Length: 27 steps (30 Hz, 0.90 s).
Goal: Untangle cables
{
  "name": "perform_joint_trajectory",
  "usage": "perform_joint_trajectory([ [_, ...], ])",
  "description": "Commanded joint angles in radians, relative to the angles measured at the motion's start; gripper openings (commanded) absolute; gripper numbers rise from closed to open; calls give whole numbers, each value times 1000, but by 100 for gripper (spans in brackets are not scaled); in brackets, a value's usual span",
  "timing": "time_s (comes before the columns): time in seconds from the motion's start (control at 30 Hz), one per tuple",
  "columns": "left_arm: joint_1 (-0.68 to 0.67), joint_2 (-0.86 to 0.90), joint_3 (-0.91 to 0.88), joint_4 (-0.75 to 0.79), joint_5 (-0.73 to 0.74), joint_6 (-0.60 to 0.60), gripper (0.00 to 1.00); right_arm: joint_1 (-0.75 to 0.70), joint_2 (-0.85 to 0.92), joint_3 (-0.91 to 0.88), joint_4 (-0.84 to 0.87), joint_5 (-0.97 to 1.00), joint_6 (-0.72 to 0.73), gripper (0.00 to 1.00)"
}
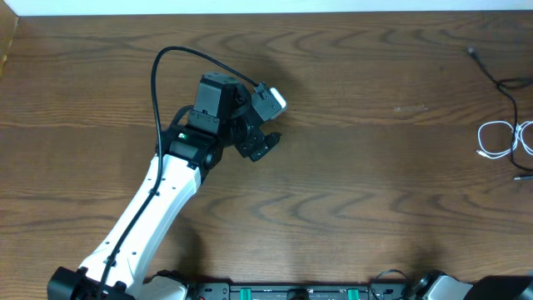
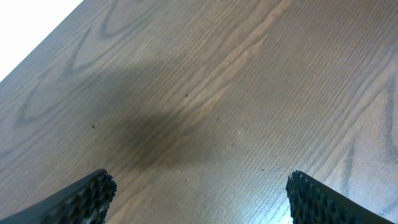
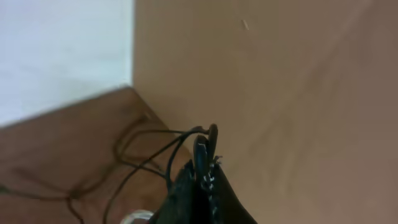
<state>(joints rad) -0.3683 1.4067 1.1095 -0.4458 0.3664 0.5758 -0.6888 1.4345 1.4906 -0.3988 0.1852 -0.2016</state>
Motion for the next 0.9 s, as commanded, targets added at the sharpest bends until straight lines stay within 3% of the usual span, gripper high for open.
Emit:
perform_joint_trajectory([
  [0.0,3,6,8,-2,-5,-13,89,-34,49,14,-40,42,64,14],
  [0.07,3,6,8,-5,-5,-13,89,-47,81,14,-74,42,98,44],
  [0.33,3,6,8,-17,-5,-13,89,-54,132,14,-143,40,148,97],
  [0.47,3,6,8,-18,-5,-13,89,-54,124,14,-143,-69,156,99],
  [0.67,3,6,8,-18,-11,-16,91,-40,107,14,-171,-407,151,99],
  [0.73,3,6,8,-11,-59,-76,91,-30,98,14,-212,-539,121,99],
  [0.77,3,6,8,-3,-110,-137,98,-24,94,14,-236,-595,114,99],
  [0.87,3,6,8,14,-274,-295,98,4,89,14,-294,-668,108,99],
])
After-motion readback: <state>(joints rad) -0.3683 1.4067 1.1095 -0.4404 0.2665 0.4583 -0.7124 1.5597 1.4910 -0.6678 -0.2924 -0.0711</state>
